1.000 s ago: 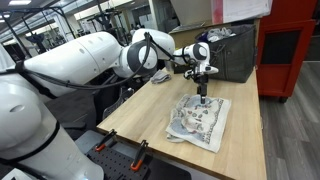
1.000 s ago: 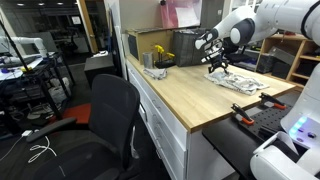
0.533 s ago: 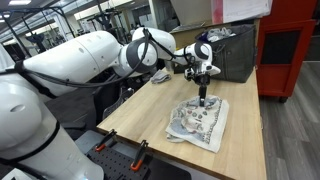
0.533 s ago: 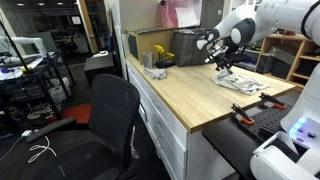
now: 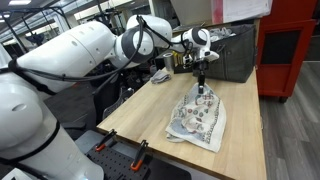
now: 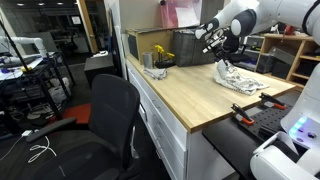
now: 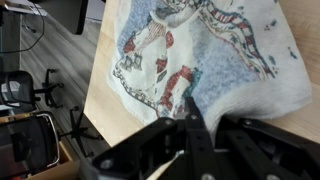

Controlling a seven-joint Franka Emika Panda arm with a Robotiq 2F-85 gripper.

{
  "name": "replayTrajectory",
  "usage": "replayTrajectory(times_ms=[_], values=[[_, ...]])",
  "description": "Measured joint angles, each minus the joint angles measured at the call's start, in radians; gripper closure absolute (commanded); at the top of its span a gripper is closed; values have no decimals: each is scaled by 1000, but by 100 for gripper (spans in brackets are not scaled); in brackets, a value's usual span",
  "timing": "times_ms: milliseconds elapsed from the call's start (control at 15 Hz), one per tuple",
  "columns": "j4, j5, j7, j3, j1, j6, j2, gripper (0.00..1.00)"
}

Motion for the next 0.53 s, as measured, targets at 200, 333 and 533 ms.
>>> replayTrajectory(times_ms=[200, 333, 533], values=[[-32, -11, -53, 0, 21, -29, -39, 99], [-83, -30, -114, 0, 35, -41, -68, 99], [-200, -55, -179, 0, 57, -42, -125, 99]])
